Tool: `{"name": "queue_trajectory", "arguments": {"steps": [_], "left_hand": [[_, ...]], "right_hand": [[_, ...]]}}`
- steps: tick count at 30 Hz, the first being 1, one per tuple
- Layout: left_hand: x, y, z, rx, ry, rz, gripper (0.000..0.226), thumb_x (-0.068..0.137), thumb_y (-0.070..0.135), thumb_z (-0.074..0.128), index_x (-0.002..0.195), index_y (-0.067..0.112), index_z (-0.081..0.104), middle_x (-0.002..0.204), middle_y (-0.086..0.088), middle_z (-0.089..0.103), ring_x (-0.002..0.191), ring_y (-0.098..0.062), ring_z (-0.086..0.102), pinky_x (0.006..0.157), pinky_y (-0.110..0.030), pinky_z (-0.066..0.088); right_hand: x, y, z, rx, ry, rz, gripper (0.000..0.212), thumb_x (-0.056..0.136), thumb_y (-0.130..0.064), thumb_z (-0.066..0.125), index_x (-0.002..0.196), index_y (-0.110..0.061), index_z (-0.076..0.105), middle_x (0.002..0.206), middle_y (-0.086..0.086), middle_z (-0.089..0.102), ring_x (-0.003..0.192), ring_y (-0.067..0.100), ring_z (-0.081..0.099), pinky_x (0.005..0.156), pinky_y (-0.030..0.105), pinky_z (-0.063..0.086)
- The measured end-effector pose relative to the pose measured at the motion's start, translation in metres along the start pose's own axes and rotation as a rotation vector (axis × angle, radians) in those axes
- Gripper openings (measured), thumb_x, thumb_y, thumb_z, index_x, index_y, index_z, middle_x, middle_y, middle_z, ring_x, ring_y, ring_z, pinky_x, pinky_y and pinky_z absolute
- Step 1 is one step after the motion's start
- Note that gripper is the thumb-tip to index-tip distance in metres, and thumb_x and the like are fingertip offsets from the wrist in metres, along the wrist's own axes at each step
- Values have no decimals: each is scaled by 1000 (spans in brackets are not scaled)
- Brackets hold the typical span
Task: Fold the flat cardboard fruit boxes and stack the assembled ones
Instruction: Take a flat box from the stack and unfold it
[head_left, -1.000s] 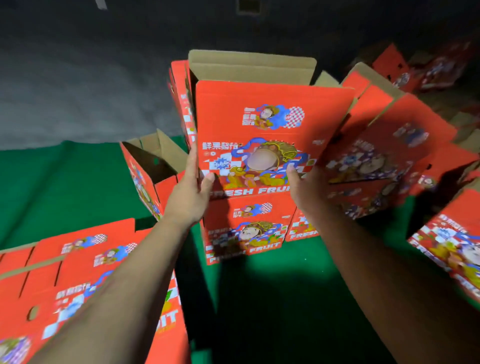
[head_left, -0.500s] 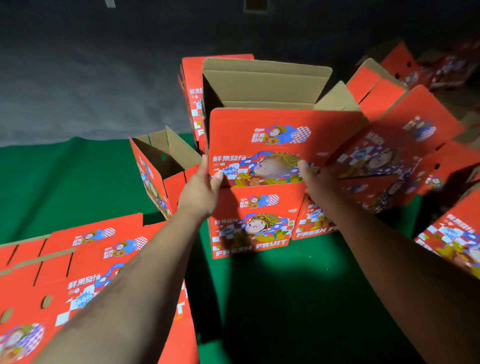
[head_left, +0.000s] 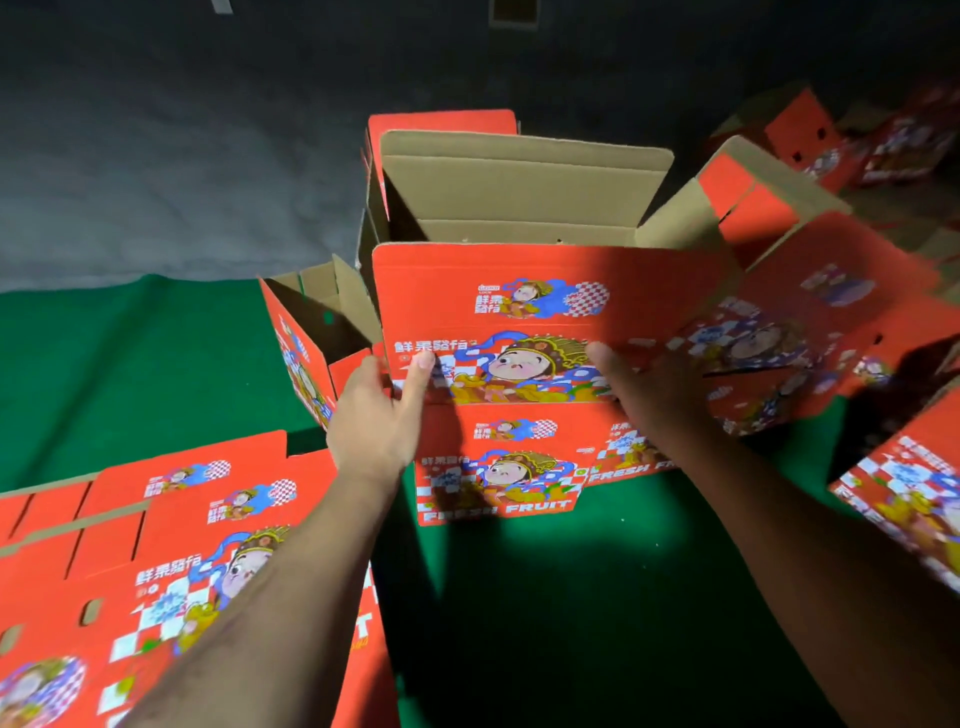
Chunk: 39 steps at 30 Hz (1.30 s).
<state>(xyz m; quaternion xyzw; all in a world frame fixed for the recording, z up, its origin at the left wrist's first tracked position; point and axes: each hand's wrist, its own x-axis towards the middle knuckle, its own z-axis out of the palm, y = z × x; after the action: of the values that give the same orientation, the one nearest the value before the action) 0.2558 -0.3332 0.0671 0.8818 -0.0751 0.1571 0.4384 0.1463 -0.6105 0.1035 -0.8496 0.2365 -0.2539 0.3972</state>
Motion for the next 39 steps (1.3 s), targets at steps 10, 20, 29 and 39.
{"name": "queue_trajectory", "arguments": {"steps": [10,20,29,39], "left_hand": [[0,11,17,-156,-329,27,68,99,62,50,154,25,38,141,-12,50,138,-25,39,120,-44,31],[-94,-4,3,-462,-29,-215,71,84,49,61,145,17,41,132,-4,42,130,-15,34,108,-25,26],[-114,-37,-18,-394,-43,-76,43,92,14,73,130,26,57,120,15,42,112,-12,54,100,-16,42],[-168,-175,-68,631,-321,-452,64,97,63,47,156,43,35,170,-6,19,153,-42,13,123,-55,16]], "right_hand": [[-32,-23,28,306,-55,351,43,102,-42,58,124,-5,57,115,31,62,108,52,64,79,50,57],[-114,-50,75,447,-228,277,10,100,-15,59,92,-18,64,89,8,69,71,16,65,56,17,48],[-162,-52,87,545,-243,272,12,97,-1,56,95,-11,63,88,10,65,68,17,58,55,14,44],[-202,-43,160,145,-780,298,46,96,-26,61,141,-24,50,130,2,59,112,25,62,96,36,52]]}}
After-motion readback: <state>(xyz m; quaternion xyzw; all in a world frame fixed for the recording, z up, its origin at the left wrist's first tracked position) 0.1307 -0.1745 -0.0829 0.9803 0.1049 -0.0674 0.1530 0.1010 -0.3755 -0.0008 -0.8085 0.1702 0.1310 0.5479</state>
